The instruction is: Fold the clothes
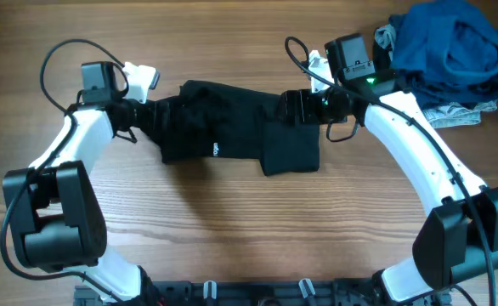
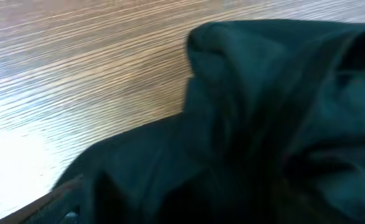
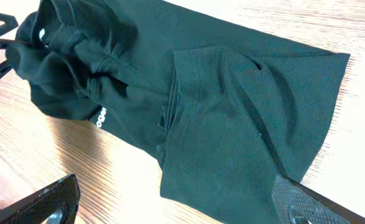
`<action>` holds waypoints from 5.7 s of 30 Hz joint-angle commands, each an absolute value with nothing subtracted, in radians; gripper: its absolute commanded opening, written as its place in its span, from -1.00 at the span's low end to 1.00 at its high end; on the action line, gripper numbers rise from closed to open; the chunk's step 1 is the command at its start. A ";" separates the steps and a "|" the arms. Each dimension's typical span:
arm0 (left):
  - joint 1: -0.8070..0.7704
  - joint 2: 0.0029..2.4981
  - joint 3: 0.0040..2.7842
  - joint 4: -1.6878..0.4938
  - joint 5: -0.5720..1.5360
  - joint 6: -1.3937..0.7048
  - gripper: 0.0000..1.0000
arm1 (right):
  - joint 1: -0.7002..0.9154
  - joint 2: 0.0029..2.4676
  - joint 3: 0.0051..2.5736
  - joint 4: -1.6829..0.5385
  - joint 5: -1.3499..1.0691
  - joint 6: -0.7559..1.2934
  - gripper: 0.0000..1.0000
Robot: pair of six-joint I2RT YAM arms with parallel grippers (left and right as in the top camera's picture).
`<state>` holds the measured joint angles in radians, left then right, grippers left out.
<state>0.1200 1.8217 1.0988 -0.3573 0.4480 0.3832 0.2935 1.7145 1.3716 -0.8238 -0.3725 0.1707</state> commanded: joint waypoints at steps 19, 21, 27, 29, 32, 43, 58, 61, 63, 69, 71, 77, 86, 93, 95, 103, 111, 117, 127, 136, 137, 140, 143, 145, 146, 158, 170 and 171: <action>0.159 1.894 1.112 -0.415 0.635 0.502 0.79 | 0.294 1.703 1.388 -0.847 -0.359 0.186 1.00; 0.148 1.943 1.112 -0.379 0.611 0.501 0.75 | 0.294 1.703 1.388 -0.851 -0.359 0.186 1.00; 0.151 1.986 1.112 -0.302 0.600 0.485 -0.48 | 0.294 1.703 1.388 -0.846 -0.359 0.186 0.99; 0.150 1.982 1.114 -0.287 0.600 0.477 -0.76 | 0.294 1.703 1.388 -0.847 -0.359 0.186 1.00; 0.150 1.954 1.118 -0.263 0.596 0.374 -0.92 | 0.294 1.703 1.388 -0.846 -0.359 0.186 0.99; 0.086 1.580 1.121 -0.402 0.592 0.249 -0.92 | 0.294 1.703 1.388 -0.831 -0.359 0.186 1.00; -0.511 1.635 1.121 -0.367 0.268 0.144 -0.92 | 0.170 1.615 1.520 -0.818 -0.385 0.265 1.00; -0.528 1.661 1.121 -0.339 0.268 0.094 -0.92 | 0.022 1.539 1.634 -0.817 -0.406 0.292 0.99; -0.538 1.681 1.121 -0.308 0.268 0.071 -0.92 | -0.065 1.498 1.655 -0.815 -0.433 0.290 0.99; -0.588 1.720 1.121 -0.197 0.270 0.019 -0.92 | -0.123 1.485 1.654 -0.848 -0.450 0.283 0.99; -0.609 1.752 1.121 -0.151 0.273 -0.010 -0.92 | -0.123 1.485 1.654 -0.846 -0.450 0.283 0.99; -0.679 1.765 1.121 -0.043 0.271 -0.047 1.00 | -0.124 1.485 1.654 -0.842 -0.443 0.268 0.99; -0.444 1.362 1.163 -0.070 0.259 -0.275 1.00 | -0.128 1.515 1.654 -0.891 -0.450 0.273 0.99; -0.084 1.193 1.163 -0.364 0.234 -0.376 1.00 | 0.106 1.695 1.634 -0.934 -0.566 0.252 1.00; -0.047 1.216 1.163 -0.432 0.233 -0.375 0.99 | 0.232 1.748 1.634 -0.905 -0.393 0.365 1.00; -0.034 1.316 1.163 -0.481 0.226 -0.374 1.00 | 0.426 1.911 1.634 -0.899 -0.202 0.504 0.89; -0.034 1.331 1.163 -0.488 0.226 -0.374 1.00 | 0.426 1.943 1.634 -0.935 -0.126 0.524 0.62; -0.034 1.331 1.163 -0.488 0.226 -0.374 0.99 | 0.423 1.959 1.634 -0.916 -0.107 0.519 0.52; -0.034 1.331 1.163 -0.491 0.218 -0.371 1.00 | 0.396 1.945 1.634 -1.042 -0.189 0.469 -0.91; -0.034 1.331 1.163 -0.491 0.185 -0.371 1.00 | 0.223 1.857 1.607 -1.198 -0.200 0.294 -0.91; -0.034 1.331 1.163 -0.491 0.181 -0.371 1.00 | 0.213 1.857 1.584 -1.190 -0.200 0.292 -0.91; -0.034 1.331 1.163 -0.491 0.181 -0.371 1.00 | 0.209 1.853 1.545 -1.143 -0.323 0.239 -0.91; -0.034 1.331 1.163 -0.487 0.180 -0.371 1.00 | 0.244 1.795 1.547 -1.022 -0.487 0.069 -0.47; -0.034 1.331 1.163 -0.488 0.158 -0.371 1.00 | 0.295 1.759 1.547 -0.952 -0.487 -0.010 -0.01; -0.034 1.331 1.163 -0.488 0.145 -0.371 1.00 | 0.327 1.756 1.547 -0.926 -0.488 -0.058 0.12; -0.034 1.331 1.163 -0.487 0.128 -0.367 0.99 | 0.462 1.990 1.547 -0.692 -0.348 -0.482 0.48; -0.034 1.331 1.163 -0.487 0.102 -0.366 1.00 | 0.461 2.071 1.546 -0.697 -0.326 -0.426 -0.31; -0.034 1.331 1.163 -0.487 0.095 -0.366 0.99 | 0.461 2.065 1.547 -0.707 -0.299 -0.369 -0.54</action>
